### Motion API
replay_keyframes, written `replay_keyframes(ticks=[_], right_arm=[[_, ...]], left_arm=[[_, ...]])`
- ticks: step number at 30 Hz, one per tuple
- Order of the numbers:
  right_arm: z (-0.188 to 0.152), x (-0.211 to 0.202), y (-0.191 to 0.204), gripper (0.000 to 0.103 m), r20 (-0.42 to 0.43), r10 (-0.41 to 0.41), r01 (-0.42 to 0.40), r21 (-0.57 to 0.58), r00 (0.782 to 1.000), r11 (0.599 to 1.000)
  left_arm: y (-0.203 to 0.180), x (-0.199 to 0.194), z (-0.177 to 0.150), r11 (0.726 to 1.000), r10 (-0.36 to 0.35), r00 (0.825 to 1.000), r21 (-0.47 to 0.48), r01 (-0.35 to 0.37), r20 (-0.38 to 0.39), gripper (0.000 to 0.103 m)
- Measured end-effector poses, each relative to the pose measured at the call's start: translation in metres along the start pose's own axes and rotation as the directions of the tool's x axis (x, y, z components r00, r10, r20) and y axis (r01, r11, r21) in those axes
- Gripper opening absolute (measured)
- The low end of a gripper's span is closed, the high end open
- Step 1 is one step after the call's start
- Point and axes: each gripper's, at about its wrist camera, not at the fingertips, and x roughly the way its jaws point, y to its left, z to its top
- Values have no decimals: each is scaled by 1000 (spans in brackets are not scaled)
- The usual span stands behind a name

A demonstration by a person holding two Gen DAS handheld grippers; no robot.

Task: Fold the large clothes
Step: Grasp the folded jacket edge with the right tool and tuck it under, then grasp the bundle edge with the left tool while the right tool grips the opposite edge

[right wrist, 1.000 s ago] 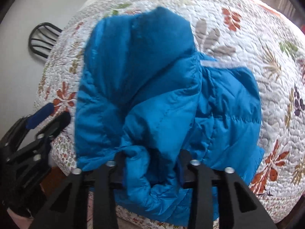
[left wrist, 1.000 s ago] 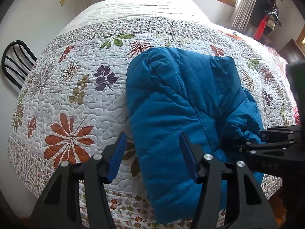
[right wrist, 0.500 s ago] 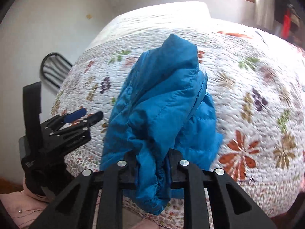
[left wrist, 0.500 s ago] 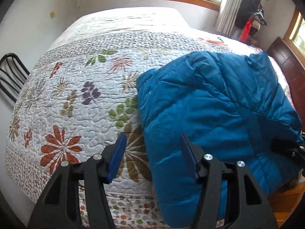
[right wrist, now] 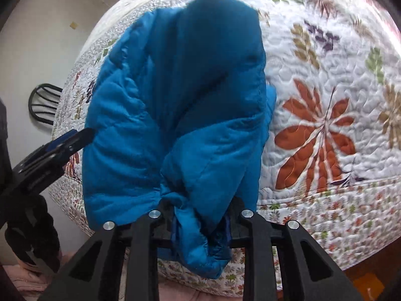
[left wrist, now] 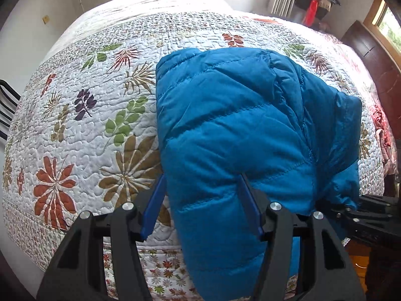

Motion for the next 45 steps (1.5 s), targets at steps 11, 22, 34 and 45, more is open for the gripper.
replay_keyframes(ticks=[11, 22, 34, 45], right_arm=[[4, 4, 18, 30, -9, -55, 55, -42, 998, 998], [1, 10, 39, 31, 3, -99, 99, -56, 995, 993], [-3, 20, 46, 33, 12, -120, 121, -72, 993, 990], [-9, -13, 77, 48, 88, -244, 254, -129, 966, 959]], left_arm=[[7, 7, -7, 1000, -11, 1000, -21, 11, 10, 60], [7, 10, -12, 1000, -8, 1000, -23, 8, 14, 61], [10, 17, -14, 999, -17, 1000, -36, 17, 6, 62], [13, -6, -20, 999, -25, 999, -41, 26, 20, 60]])
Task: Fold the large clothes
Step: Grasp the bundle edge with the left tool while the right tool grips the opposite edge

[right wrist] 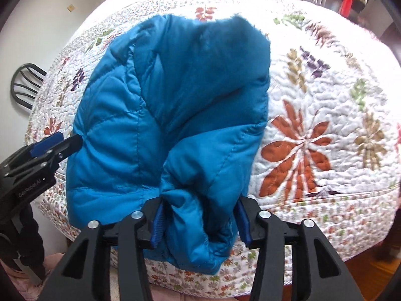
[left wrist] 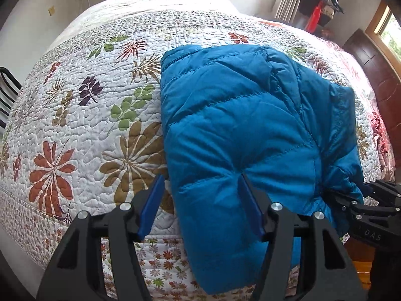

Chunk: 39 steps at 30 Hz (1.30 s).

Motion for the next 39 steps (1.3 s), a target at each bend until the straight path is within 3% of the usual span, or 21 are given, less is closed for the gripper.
replay_keyframes(ticks=[13, 29, 31, 32, 33, 35, 39], right_arm=[[23, -34, 3, 63, 100, -57, 64, -72, 993, 995], [101, -3, -9, 70, 96, -71, 76, -52, 993, 996], [106, 4, -11, 65, 86, -69, 74, -55, 994, 996], [108, 8, -13, 55, 78, -68, 72, -49, 995, 996], [109, 10, -15, 39, 73, -66, 69, -44, 995, 997], [111, 12, -21, 20, 68, -33, 35, -34, 997, 999], [107, 5, -25, 8, 83, -1, 4, -40, 997, 999]], left_arm=[[5, -16, 15, 1000, 9, 999, -14, -9, 48, 64], [10, 14, 64, 999, 52, 998, -6, -51, 40, 65], [9, 21, 66, 999, 52, 998, -3, -52, 27, 65], [9, 25, 67, 999, 49, 999, -2, -49, 19, 65], [9, 29, 67, 999, 49, 999, -2, -49, 11, 65], [10, 34, 68, 999, 48, 999, -3, -48, 0, 65], [9, 33, 71, 999, 36, 999, 0, -36, 0, 65]])
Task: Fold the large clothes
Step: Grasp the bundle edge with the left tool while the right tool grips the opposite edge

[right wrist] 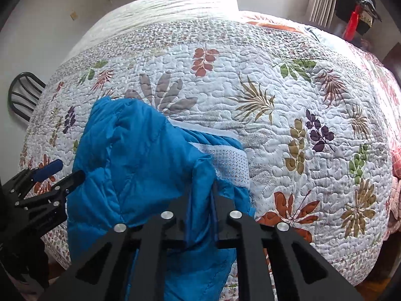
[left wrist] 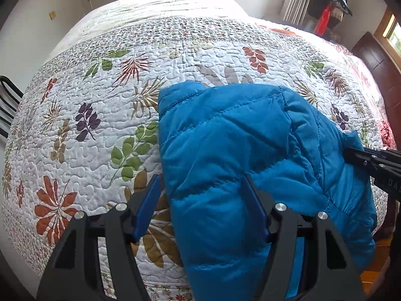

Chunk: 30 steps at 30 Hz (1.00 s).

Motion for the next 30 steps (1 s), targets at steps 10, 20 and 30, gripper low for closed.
replay_keyframes(ticks=[10, 20, 30], right_arm=[[-22, 8, -31, 6, -35, 11, -8, 92, 999, 996], [-28, 21, -17, 10, -25, -81, 82, 43, 996, 996], [-41, -48, 3, 16, 113, -60, 62, -17, 992, 998]], left_arm=[[-21, 3, -14, 997, -23, 1000, 73, 23, -8, 66], [-16, 24, -16, 999, -32, 999, 43, 33, -35, 71], [-15, -31, -28, 998, -42, 998, 46, 40, 40, 69]])
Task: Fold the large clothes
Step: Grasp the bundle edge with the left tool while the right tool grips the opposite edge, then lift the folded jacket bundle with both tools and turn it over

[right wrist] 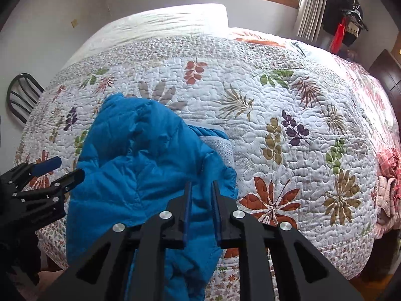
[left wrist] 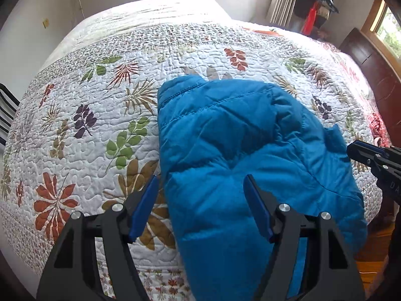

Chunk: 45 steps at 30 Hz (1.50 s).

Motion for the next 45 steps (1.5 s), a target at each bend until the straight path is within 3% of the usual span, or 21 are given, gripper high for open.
replay_keyframes(ticks=[7, 16, 20, 25, 31, 34, 35, 36, 38, 41, 45], right_arm=[[-11, -15, 15, 14, -3, 95, -95, -35, 996, 995], [-39, 37, 20, 13, -135, 77, -81, -27, 988, 996], [-46, 49, 19, 13, -149, 80, -83, -15, 986, 996], [-51, 63, 14, 13, -148, 100, -100, 2, 984, 995], [-48, 50, 13, 13, -126, 100, -101, -4, 987, 995], [-46, 30, 5, 18, -95, 126, -125, 16, 987, 992], [-45, 22, 0, 29, -83, 147, -145, 30, 986, 989], [-44, 17, -6, 54, -76, 151, -148, 38, 986, 988], [-41, 9, -16, 76, -53, 147, -145, 34, 988, 989], [-41, 19, -34, 77, -85, 255, -248, 91, 963, 965], [-46, 51, -45, 81, -162, 335, -311, 158, 928, 937]], left_arm=[[-4, -14, -17, 1000, -17, 1000, -5, 17, 5, 69], [-4, 14, -39, 999, -32, 997, -6, 31, -68, 71], [0, 23, -43, 998, -54, 995, -14, 53, -88, 72], [-3, 34, -48, 999, -31, 997, 18, 32, -72, 76], [4, 28, -43, 998, -65, 994, -17, 63, -86, 75], [13, 14, -39, 998, -64, 996, -31, 62, -68, 73], [18, 10, -37, 996, -78, 995, -42, 75, -63, 75], [25, 8, -35, 994, -97, 993, -57, 93, -61, 77], [41, 5, -32, 983, -159, 986, -102, 153, -50, 83], [62, 15, -30, 956, -257, 965, -164, 245, -59, 85], [78, 43, -35, 896, -407, 908, -237, 376, -99, 86]])
